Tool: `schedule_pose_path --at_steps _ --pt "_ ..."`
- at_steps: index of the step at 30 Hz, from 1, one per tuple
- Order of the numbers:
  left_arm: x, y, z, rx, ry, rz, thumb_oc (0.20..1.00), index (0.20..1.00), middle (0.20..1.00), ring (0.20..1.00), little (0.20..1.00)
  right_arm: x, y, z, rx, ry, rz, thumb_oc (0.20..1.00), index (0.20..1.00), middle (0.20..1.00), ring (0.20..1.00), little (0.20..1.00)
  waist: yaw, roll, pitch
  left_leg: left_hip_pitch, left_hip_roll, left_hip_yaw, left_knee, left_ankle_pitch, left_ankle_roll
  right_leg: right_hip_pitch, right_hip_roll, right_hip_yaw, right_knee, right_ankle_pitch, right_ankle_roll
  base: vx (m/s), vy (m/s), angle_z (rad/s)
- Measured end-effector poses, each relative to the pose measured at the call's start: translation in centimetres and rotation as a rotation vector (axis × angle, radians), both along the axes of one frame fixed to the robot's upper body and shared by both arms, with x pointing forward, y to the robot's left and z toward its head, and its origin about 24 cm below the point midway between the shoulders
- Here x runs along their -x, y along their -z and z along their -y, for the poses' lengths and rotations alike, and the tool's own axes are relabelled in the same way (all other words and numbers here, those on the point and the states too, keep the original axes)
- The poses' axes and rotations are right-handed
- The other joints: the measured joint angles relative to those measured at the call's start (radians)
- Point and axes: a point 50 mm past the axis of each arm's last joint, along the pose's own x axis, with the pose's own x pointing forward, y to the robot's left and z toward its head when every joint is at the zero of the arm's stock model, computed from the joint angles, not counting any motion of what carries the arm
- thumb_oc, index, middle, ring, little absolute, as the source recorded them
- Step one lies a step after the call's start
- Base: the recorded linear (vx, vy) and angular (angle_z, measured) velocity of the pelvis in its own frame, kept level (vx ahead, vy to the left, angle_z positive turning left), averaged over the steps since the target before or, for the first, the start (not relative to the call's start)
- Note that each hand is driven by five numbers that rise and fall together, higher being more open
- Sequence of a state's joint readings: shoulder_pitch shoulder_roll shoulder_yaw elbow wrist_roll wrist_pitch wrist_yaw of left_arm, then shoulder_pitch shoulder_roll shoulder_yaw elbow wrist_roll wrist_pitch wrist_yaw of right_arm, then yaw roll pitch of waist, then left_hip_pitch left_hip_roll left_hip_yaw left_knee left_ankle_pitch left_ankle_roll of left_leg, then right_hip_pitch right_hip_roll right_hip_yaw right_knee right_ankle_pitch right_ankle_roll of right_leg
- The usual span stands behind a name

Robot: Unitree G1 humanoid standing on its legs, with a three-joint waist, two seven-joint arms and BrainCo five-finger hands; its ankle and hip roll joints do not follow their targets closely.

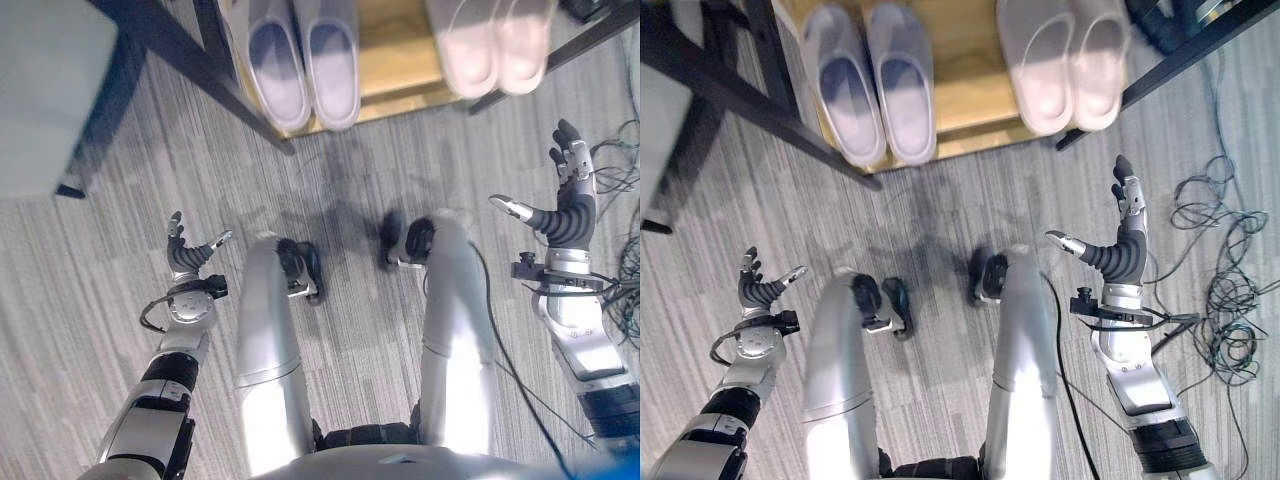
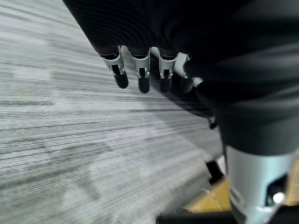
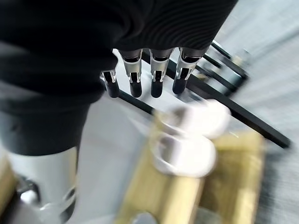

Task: Arrange the slippers neatly on the shoe rack.

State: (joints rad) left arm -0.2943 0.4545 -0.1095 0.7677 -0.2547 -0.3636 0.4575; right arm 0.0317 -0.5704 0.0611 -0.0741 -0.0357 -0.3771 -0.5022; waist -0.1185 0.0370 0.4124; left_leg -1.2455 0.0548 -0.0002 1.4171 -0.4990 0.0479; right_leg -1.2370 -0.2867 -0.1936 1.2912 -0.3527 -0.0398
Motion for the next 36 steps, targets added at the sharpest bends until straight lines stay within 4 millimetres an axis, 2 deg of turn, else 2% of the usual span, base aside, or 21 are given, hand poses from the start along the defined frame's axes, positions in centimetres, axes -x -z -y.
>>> schedule_pose_path --at_steps 1,2,5,7,8,9,10,12,13,14,17,22,23,25,27,28,30,32,33,35,36 --pt "1.4 1.3 -0.4 -0.016 -0.013 -0.045 1.0 1.0 1.0 1.0 1.0 0.3 1.9 0.7 0.041 0.034 -0.083 1.0 1.0 1.0 1.0 1.0 0.014 -0.003 -0.095 0.007 -0.001 -0.009 -0.028 0.01 -0.014 0.013 0.004 -0.012 -0.027 0.001 0.022 -0.03 -0.031 0.22" --pt "2.3 1.6 -1.3 -0.035 -0.042 -0.06 1.0 1.0 1.0 1.0 1.0 0.4 2.4 1.5 0.049 0.068 -0.108 1.0 1.0 1.0 1.0 1.0 0.005 -0.013 -0.121 0.022 0.001 -0.011 -0.039 0.008 -0.016 0.027 0.002 -0.019 -0.033 -0.011 -0.006 -0.02 -0.027 0.22" --pt "6.5 5.6 -2.1 -0.061 -0.076 -0.27 1.0 1.0 1.0 1.0 1.0 1.4 6.7 4.1 0.083 0.189 -0.305 1.0 1.0 1.0 1.0 1.0 0.014 -0.017 -0.151 0.11 0.005 0.001 -0.151 0.025 -0.011 0.115 -0.017 -0.054 -0.117 -0.008 0.0 0.01 -0.058 0.15" --pt "9.8 7.9 -2.2 -0.061 -0.103 -0.377 1.0 1.0 1.0 1.0 1.0 5.0 13.0 5.6 0.034 0.308 -0.606 1.0 1.0 1.0 1.0 1.0 0.017 -0.057 -0.176 0.322 0.011 0.035 -0.41 0.109 -0.059 0.318 -0.011 -0.096 -0.356 0.056 0.06 0.07 -0.057 0.14" --pt "13.4 9.9 -2.3 -0.069 -0.111 -0.5 1.0 1.0 1.0 1.0 1.0 6.8 13.9 5.6 0.042 0.308 -0.659 1.0 1.0 1.0 1.0 1.0 0.012 -0.071 -0.233 0.425 0.024 0.043 -0.52 0.135 -0.05 0.392 -0.003 -0.108 -0.443 0.09 0.071 0.25 -0.125 -0.06" --pt "14.8 10.7 -2.3 -0.065 -0.12 -0.558 1.0 1.0 1.0 1.0 1.0 7.3 14.2 5.8 0.041 0.315 -0.678 1.0 1.0 1.0 1.0 1.0 -0.003 -0.065 -0.25 0.446 0.029 0.041 -0.537 0.143 -0.041 0.427 0.0 -0.126 -0.466 0.095 0.066 0.28 -0.09 -0.07" --pt "14.7 10.8 -2.4 -0.082 -0.111 -0.571 1.0 1.0 1.0 1.0 1.0 7.3 15.2 5.3 0.041 0.297 -0.724 1.0 1.0 1.0 1.0 1.0 0.004 -0.084 -0.244 0.504 0.031 0.047 -0.586 0.151 -0.04 0.48 0.01 -0.132 -0.502 0.092 0.048 0.36 -0.051 0.01" --pt "16.4 13.1 -0.6 -0.031 -0.088 -0.698 1.0 1.0 1.0 1.0 1.0 9.2 19.2 4.1 -0.013 0.304 -0.914 1.0 1.0 1.0 1.0 1.0 0.021 -0.107 -0.268 0.795 0.019 0.073 -0.865 0.249 -0.066 0.739 0.04 -0.165 -0.745 0.164 0.095 0.23 -0.003 0.05" --pt "17.6 13.8 0.3 -0.025 -0.052 -0.743 1.0 1.0 1.0 1.0 1.0 10.1 19.4 4.0 -0.007 0.293 -0.937 1.0 1.0 1.0 1.0 1.0 0.024 -0.09 -0.332 0.824 0.011 0.072 -0.918 0.262 -0.064 0.767 0.042 -0.167 -0.782 0.173 0.109 0.38 -0.03 0.08" --pt "16.8 13.7 0.3 -0.027 -0.045 -0.739 1.0 1.0 1.0 1.0 1.0 9.3 19.4 3.9 -0.003 0.276 -0.938 1.0 1.0 1.0 1.0 1.0 0.028 -0.085 -0.323 0.84 0.014 0.084 -0.922 0.237 -0.058 0.782 0.04 -0.178 -0.788 0.165 0.092 0.45 -0.03 -0.06" --pt "18.7 15.0 0.8 -0.013 -0.021 -0.864 1.0 1.0 1.0 1.0 1.0 12.1 21.4 4.5 0.013 0.277 -1.107 1.0 1.0 1.0 1.0 1.0 0.026 -0.085 -0.341 1.137 -0.007 0.135 -1.229 0.383 -0.081 1.039 0.076 -0.203 -1.05 0.259 0.119 0.27 0.008 -0.12" --pt "19.3 15.2 0.6 -0.056 0.009 -0.925 1.0 1.0 1.0 1.0 1.0 12.9 21.8 5.6 0.011 0.308 -1.179 1.0 1.0 1.0 1.0 1.0 0.025 -0.079 -0.359 1.216 -0.024 0.159 -1.28 0.434 -0.11 1.164 0.091 -0.2 -1.208 0.344 0.097 0.17 0.033 -0.15" --pt "19.2 15.3 0.7 -0.052 0.022 -0.928 1.0 1.0 1.0 1.0 1.0 12.6 21.3 6.5 0.033 0.313 -1.175 1.0 1.0 1.0 1.0 1.0 0.025 -0.04 -0.376 1.238 -0.024 0.159 -1.351 0.429 -0.102 1.155 0.111 -0.184 -1.237 0.36 0.11 -0.05 -0.035 -0.14" --pt "18.8 15.2 0.9 -0.074 0.049 -0.927 1.0 1.0 1.0 1.0 1.0 11.9 21.3 6.1 0.035 0.283 -1.172 1.0 1.0 1.0 1.0 1.0 0.036 -0.032 -0.362 1.24 -0.026 0.16 -1.373 0.438 -0.09 1.161 0.113 -0.177 -1.258 0.385 0.114 -0.12 -0.109 -0.15" --pt "19.8 14.5 4.0 -0.027 0.163 -0.781 1.0 1.0 1.0 1.0 1.0 12.3 22.3 5.3 0.021 0.297 -1.205 1.0 1.0 1.0 1.0 1.0 0.061 -0.054 -0.331 1.258 -0.026 0.139 -1.369 0.446 -0.099 1.217 0.126 -0.182 -1.324 0.408 0.144 -0.02 -0.133 0.18" --pt "22.0 16.4 6.0 0.087 0.18 -0.891 1.0 1.0 1.0 1.0 1.0 12.4 22.7 4.4 -0.01 0.286 -1.207 1.0 1.0 1.0 1.0 1.0 0.082 -0.055 -0.316 1.263 -0.024 0.125 -1.385 0.448 -0.1 1.208 0.131 -0.192 -1.326 0.408 0.138 -0.02 -0.242 0.35" --pt "23.6 17.1 4.4 0.103 0.106 -1.001 1.0 1.0 1.0 1.0 1.0 10.8 22.3 2.9 -0.033 0.236 -1.146 1.0 1.0 1.0 1.0 1.0 0.091 -0.058 -0.3 1.264 0.0 0.127 -1.4 0.456 -0.096 1.21 0.155 -0.194 -1.323 0.411 0.137 -0.08 -0.249 0.07" --pt "20.9 16.0 1.9 0.029 0.079 -0.968 1.0 1.0 1.0 1.0 1.0 9.6 21.1 1.4 0.001 0.128 -1.066 1.0 1.0 1.0 1.0 1.0 0.105 -0.059 -0.295 1.257 0.017 0.142 -1.398 0.468 -0.096 1.195 0.164 -0.182 -1.304 0.41 0.127 -0.16 -0.136 -0.2" --pt "18.0 14.5 2.1 0.036 0.109 -0.795 1.0 1.0 1.0 1.0 1.0 8.9 20.6 1.3 -0.002 0.124 -1.028 1.0 1.0 1.0 1.0 1.0 0.108 -0.07 -0.291 1.253 0.023 0.137 -1.396 0.478 -0.096 1.186 0.173 -0.178 -1.285 0.409 0.127 -0.13 -0.174 0.16" --pt "3.9 3.8 6.1 0.043 0.3 -0.108 1.0 1.0 1.0 1.0 1.0 8.6 20.4 1.2 0.054 0.069 -1.049 1.0 1.0 1.0 1.0 1.0 0.13 -0.074 -0.291 1.19 0.047 0.135 -1.38 0.489 -0.109 1.098 0.167 -0.18 -1.183 0.374 0.108 -0.11 -0.142 0.29" --pt "2.2 1.4 7.3 0.021 0.355 0.003 1.0 1.0 1.0 1.0 1.0 8.0 19.8 1.3 0.057 0.062 -1.01 1.0 1.0 1.0 1.0 1.0 0.122 -0.07 -0.293 1.194 0.04 0.125 -1.372 0.49 -0.108 1.097 0.168 -0.179 -1.146 0.355 0.103 -0.13 -0.014 0.34"
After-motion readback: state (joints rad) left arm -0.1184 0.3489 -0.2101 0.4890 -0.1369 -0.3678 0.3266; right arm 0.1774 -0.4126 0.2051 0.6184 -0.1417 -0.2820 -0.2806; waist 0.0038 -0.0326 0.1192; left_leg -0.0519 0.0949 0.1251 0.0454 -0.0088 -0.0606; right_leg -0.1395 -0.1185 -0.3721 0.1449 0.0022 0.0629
